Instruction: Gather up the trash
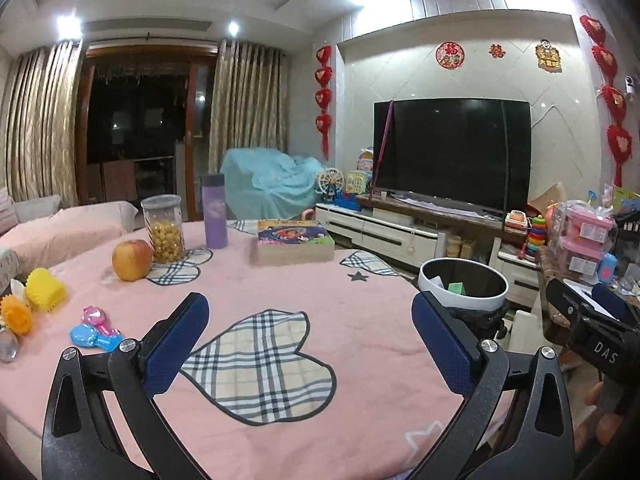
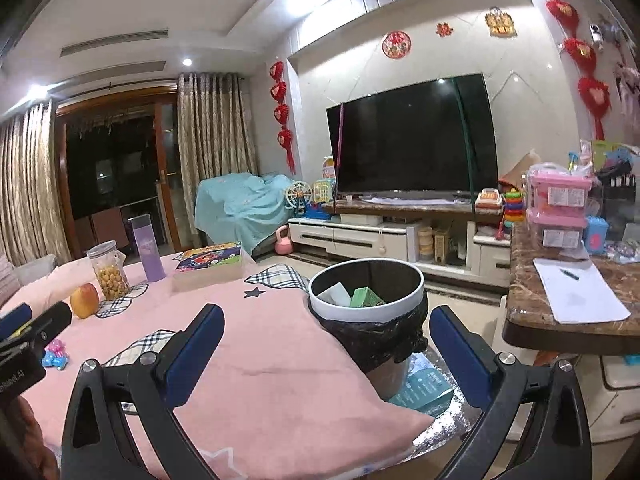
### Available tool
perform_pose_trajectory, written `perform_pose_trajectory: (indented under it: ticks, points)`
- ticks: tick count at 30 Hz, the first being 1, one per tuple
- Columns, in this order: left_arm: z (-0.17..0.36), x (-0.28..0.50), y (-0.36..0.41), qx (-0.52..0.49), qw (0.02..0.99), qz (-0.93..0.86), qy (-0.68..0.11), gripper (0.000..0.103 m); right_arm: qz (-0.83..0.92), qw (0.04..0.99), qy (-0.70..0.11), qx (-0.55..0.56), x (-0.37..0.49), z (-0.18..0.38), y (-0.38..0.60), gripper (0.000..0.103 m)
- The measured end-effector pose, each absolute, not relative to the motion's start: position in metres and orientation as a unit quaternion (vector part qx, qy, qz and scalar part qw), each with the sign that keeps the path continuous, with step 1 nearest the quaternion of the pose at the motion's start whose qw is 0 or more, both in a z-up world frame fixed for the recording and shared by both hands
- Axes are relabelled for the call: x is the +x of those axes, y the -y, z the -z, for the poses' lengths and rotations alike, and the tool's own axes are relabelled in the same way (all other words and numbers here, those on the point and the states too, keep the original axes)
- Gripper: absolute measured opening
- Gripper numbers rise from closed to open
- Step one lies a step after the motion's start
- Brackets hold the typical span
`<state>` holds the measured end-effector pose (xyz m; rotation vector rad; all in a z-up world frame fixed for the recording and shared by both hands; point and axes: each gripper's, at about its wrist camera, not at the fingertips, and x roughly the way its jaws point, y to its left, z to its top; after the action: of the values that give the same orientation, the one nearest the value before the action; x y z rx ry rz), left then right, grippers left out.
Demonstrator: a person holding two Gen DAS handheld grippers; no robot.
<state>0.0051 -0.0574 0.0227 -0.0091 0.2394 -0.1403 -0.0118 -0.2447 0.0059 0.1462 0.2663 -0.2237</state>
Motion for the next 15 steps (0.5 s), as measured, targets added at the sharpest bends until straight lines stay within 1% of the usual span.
perform_pose_trajectory:
  ticks: [15]
  points:
    - [-0.0212,-0.0038,0.0573,0.004,0.991,0.067,-0.120,0.103,0.108,0.984,-0.128,0.063,-0.0195,-0.0007,0.2390,0.103]
